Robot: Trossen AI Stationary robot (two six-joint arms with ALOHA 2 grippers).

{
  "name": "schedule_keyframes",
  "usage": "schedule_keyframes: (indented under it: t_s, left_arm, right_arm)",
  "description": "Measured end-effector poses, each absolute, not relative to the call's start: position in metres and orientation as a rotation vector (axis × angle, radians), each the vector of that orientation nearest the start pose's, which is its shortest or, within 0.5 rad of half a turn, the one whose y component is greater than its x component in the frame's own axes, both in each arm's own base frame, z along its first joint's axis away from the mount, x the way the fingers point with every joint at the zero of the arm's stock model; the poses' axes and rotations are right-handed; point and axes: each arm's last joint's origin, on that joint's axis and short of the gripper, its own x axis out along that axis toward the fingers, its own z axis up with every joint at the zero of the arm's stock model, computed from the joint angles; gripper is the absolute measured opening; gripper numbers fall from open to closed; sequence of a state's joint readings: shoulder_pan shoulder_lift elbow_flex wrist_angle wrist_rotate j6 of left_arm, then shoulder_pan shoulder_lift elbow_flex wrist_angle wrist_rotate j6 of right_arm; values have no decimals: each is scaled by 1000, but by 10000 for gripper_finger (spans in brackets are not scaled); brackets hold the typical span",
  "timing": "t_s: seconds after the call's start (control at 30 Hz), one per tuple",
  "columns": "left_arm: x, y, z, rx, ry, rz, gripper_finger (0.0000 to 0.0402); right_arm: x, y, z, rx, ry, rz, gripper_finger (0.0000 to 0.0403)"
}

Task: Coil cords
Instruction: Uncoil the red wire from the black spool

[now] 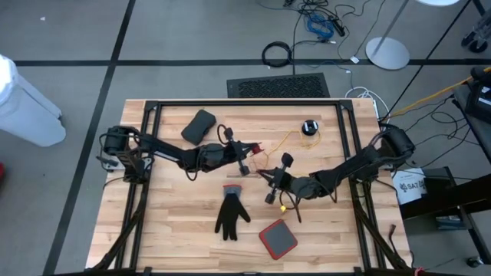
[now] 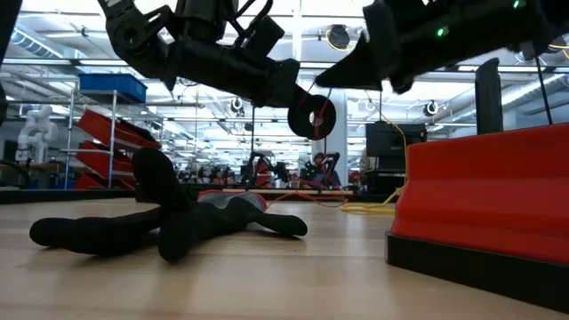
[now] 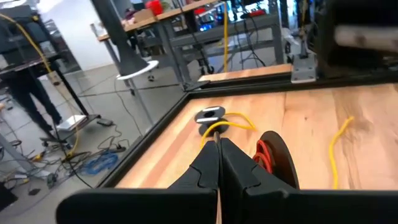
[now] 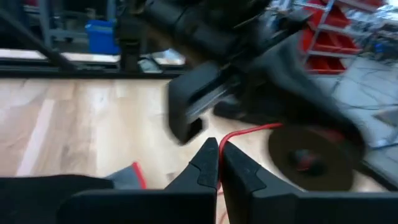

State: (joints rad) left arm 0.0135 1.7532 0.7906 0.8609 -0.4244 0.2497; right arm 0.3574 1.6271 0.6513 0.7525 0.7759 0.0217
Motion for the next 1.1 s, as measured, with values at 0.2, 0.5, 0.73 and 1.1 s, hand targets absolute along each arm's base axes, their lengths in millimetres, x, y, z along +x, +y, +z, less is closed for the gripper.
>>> schedule_keyframes:
  t_s: [0.2,0.5,0.73,1.1]
  left_arm:
    - [351,16,191,234,94,441,0]
    - [352,6,192,220,71,348,0]
    - [352,-1,191,254,96,294,0]
    - [349,4,182,340,225,445,0]
  right_arm:
    - [312,86,152,-88,254,-400,0]
    - [296,63,134,-127,475,-666,0]
    - [269,58,149,-136,525,-822,0]
    - [260,96,191,-168,360,-629,0]
